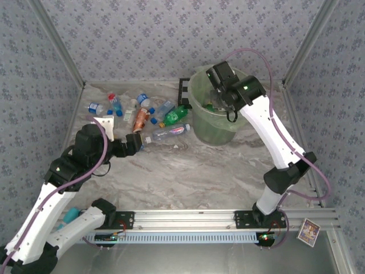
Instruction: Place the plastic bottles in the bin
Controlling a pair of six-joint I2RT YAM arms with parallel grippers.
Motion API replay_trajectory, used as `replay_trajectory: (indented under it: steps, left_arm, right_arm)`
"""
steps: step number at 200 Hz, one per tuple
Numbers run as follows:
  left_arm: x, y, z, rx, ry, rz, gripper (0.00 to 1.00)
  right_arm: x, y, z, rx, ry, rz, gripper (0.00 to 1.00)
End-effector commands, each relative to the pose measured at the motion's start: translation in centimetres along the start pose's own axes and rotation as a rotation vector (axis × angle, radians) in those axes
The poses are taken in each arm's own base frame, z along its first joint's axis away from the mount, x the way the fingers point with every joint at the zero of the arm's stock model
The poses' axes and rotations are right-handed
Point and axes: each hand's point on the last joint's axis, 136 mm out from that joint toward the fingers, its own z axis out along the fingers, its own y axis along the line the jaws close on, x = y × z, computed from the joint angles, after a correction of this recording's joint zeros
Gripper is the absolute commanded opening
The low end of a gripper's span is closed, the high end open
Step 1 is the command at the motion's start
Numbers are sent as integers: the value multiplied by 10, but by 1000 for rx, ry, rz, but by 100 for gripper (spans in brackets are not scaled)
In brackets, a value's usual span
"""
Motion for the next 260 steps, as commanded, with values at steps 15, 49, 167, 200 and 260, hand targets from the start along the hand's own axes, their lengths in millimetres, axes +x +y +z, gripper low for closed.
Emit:
replay_trajectory:
  steps: [15, 49, 167, 200, 260]
  left_arm:
    - [-15, -6, -7, 23, -49, 19, 100]
    - [-14, -4, -5, 16, -46, 16, 100]
    - [4, 4, 17, -24, 11, -86, 100]
    - [17, 14, 31, -74, 49, -117, 100]
    - [26, 57, 61, -216, 129, -176, 100]
  right_arm:
    - [6, -1, 9, 6, 67, 0, 36]
    - [2, 4, 13, -5, 73, -16, 52]
    - [-18, 14, -36, -75, -92, -22, 100]
    - [-20, 36, -51, -146, -147, -64, 100]
    - [-4, 98, -65, -275, -218, -201, 100]
